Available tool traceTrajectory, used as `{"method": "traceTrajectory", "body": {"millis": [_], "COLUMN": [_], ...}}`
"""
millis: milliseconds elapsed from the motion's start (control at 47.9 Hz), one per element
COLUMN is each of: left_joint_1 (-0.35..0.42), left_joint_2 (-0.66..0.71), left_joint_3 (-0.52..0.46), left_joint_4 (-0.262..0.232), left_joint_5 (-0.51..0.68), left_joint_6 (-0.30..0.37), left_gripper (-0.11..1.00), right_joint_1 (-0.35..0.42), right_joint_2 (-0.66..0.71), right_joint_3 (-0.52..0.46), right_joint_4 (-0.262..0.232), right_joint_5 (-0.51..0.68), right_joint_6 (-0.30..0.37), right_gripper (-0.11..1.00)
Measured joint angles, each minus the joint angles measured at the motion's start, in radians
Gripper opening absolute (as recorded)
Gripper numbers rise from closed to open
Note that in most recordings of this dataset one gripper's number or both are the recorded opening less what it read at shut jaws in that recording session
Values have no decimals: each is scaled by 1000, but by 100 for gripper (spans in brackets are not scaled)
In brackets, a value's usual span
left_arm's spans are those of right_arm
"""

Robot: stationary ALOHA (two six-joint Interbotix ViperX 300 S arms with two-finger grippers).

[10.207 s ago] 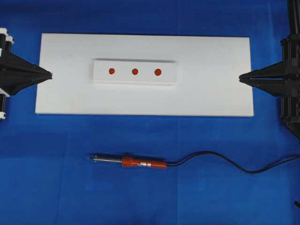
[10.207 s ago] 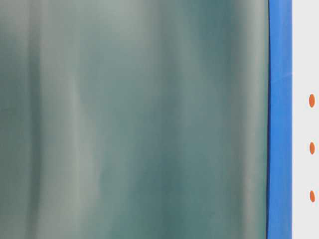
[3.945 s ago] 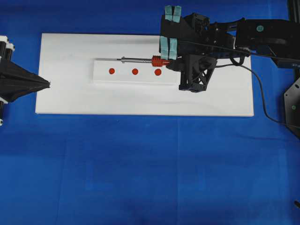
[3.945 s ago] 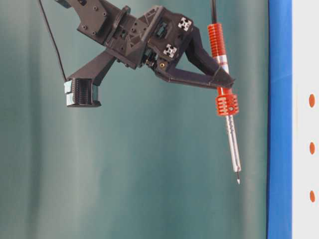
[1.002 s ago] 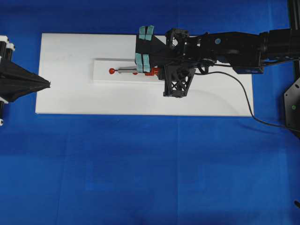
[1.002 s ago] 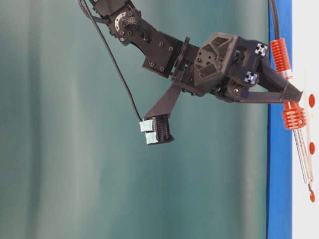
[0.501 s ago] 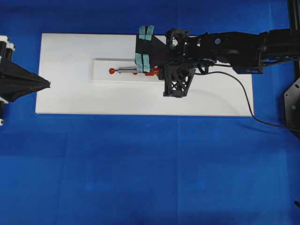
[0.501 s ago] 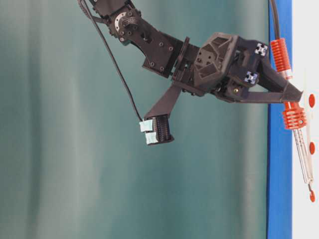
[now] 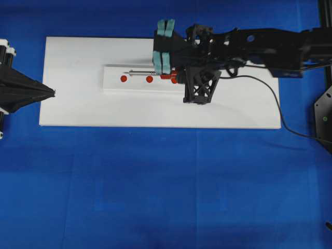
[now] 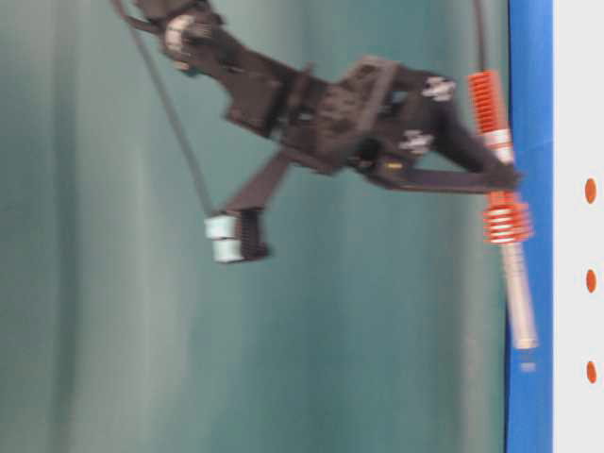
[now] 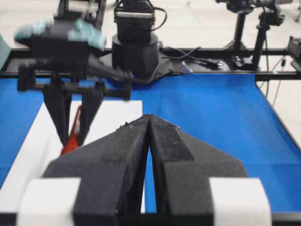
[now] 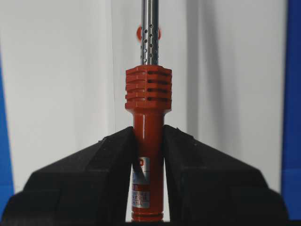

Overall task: Touch the tip of the soldering iron to the mark.
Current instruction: 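Raise the iron and move it right, away from the strip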

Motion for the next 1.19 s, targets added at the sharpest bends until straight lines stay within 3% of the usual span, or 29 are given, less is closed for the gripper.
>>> {"method": "traceTrajectory", "body": {"millis": [271, 835, 1190], "left_joint_1": [0, 0, 0], "left_joint_2": [0, 0, 0], "left_joint_3": [0, 0, 0], "left_joint_4": [0, 2, 2], "left_joint_5": [0, -3, -5], "left_joint_6": [-2, -2, -2], "left_gripper": [0, 0, 0], "right_joint_1": [0, 0, 0], "right_joint_2": [-112, -129, -212], "right_joint_3": [-38, -40, 58], "right_joint_4": [-44, -57, -60], "right_joint_5": [117, 141, 149], "right_joint_6": [3, 5, 15], "right_gripper": [6, 6, 6]}}
